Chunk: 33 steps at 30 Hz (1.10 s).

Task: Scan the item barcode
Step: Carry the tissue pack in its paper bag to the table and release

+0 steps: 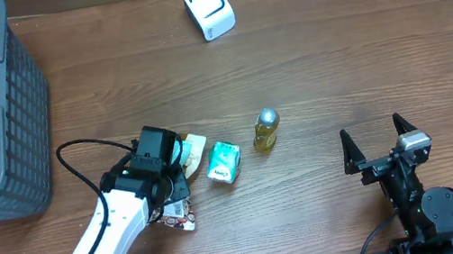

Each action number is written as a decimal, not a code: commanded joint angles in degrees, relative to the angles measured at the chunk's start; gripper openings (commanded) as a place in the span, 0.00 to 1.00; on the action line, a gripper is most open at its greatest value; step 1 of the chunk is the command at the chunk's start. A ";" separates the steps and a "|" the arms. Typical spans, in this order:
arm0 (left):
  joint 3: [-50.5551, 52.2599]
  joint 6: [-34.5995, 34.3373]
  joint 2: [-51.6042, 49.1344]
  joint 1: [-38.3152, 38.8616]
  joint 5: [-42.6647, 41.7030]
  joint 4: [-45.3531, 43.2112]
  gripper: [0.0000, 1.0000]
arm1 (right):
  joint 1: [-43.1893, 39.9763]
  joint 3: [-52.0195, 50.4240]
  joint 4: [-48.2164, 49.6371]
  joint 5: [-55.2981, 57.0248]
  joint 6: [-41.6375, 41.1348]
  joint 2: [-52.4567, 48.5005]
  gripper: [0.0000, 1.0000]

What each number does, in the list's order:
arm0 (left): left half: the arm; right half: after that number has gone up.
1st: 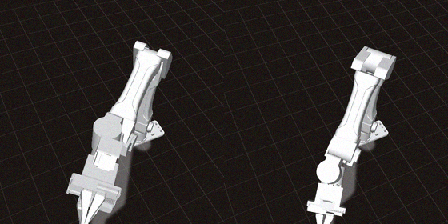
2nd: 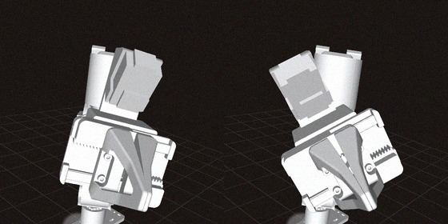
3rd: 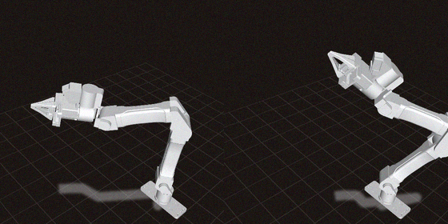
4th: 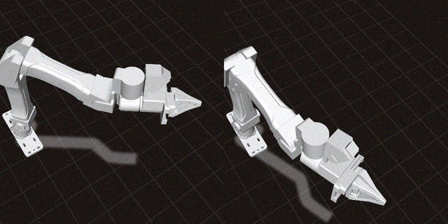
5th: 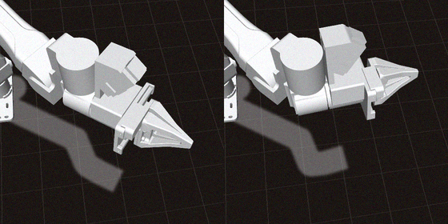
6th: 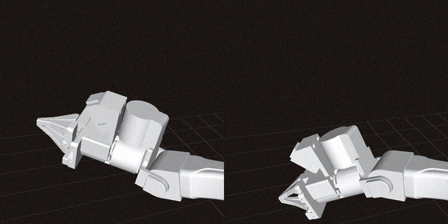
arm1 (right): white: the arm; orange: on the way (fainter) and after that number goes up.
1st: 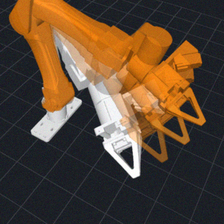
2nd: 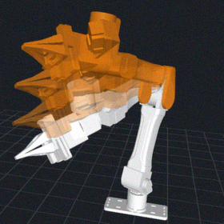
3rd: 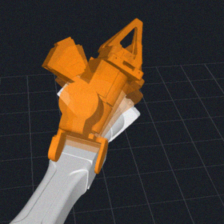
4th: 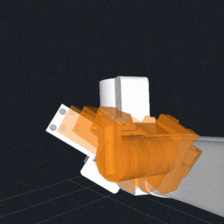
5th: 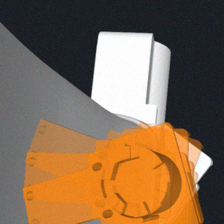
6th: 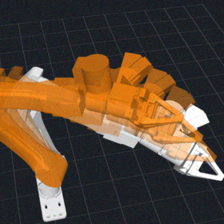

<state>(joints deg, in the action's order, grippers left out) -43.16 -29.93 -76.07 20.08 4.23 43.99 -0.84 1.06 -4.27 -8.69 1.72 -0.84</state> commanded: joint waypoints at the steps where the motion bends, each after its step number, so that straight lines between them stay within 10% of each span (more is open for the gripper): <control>1: 1.31 -0.50 -0.04 0.15 4.13 -1.60 0.20 | -0.31 -0.61 0.24 0.24 0.26 0.68 1.00; 10: 1.81 0.31 -6.99 0.20 4.90 -5.64 0.36 | -0.31 -0.61 0.24 0.24 0.26 0.68 1.00; 18: 1.31 1.66 -10.03 0.15 3.78 -5.57 1.00 | -0.31 -0.61 0.24 0.24 0.26 0.68 1.00; 33: -26.25 6.54 -10.01 0.09 5.66 12.96 1.00 | -0.31 -0.61 0.24 0.24 0.26 0.68 1.00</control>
<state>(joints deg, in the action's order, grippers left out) -64.03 -26.09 -86.06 20.16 8.49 55.70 -0.84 1.06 -4.27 -8.69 1.72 -0.84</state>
